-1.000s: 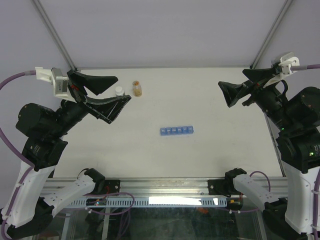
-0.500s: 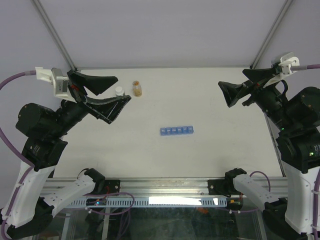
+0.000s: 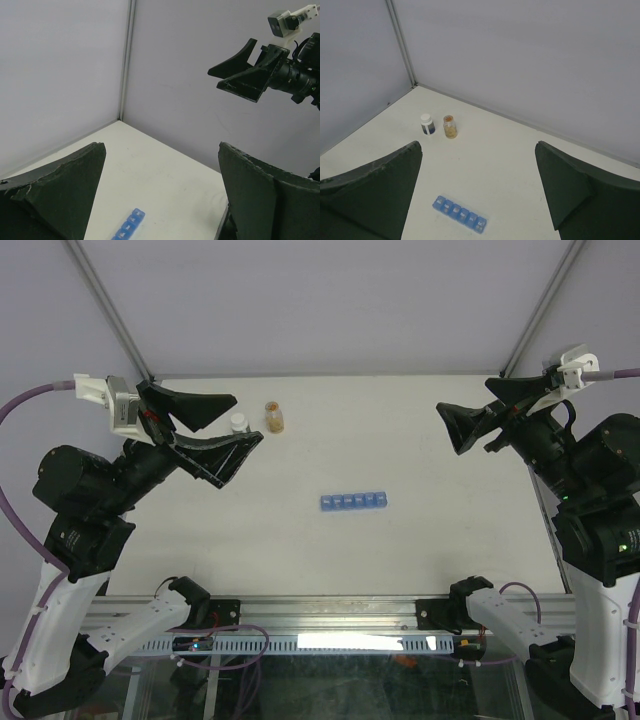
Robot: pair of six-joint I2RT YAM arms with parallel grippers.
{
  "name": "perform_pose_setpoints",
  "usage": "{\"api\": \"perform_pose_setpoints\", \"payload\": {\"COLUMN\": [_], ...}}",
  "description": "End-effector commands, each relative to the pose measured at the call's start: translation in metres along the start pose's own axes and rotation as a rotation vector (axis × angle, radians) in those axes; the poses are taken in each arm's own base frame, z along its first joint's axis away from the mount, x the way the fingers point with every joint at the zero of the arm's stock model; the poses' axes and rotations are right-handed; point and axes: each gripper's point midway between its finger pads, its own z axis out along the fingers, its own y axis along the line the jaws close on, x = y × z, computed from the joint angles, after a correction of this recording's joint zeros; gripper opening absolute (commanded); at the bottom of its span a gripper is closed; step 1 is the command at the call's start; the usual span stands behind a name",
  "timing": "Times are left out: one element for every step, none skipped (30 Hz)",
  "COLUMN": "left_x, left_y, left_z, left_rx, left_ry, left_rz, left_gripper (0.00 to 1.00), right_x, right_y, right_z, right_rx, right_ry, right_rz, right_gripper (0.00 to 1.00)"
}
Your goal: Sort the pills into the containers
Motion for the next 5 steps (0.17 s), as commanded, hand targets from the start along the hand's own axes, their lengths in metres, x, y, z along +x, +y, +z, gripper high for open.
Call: {"api": "perform_pose_setpoints", "payload": {"left_x": [-0.0152,-0.0149,-0.0147,-0.0137,-0.0136], "left_y": [-0.0066,-0.0066,-0.0065,-0.0056,-0.0058], "left_z": [-0.0044,-0.0041,-0.0042,-0.0037,-0.0035], "left_rx": [0.018,0.019,0.019,0.016,0.017], "left_ry": [-0.033,-0.032,-0.032,-0.029,-0.029], "left_rz": [0.038,0.038,0.039,0.037,0.036], "left_gripper": [0.99,0.99,0.99,0.99,0.99], "right_x": [-0.0145,-0.0131,-0.0116,-0.0114,-0.0112], "right_y": [-0.0019,-0.0018,-0.0021,-0.0034,-0.0058], "right_z": [-0.0034,-0.0028,-0.0020,-0.0019,-0.0011], "right_rx": [0.014,0.011,0.012,0.018,0.029], "right_ry": [-0.051,-0.047,-0.044,-0.044,-0.045], "right_rz": [-0.020,-0.022,-0.022,-0.024,-0.028], "right_gripper": [0.99,0.99,0.99,0.99,0.99]}}
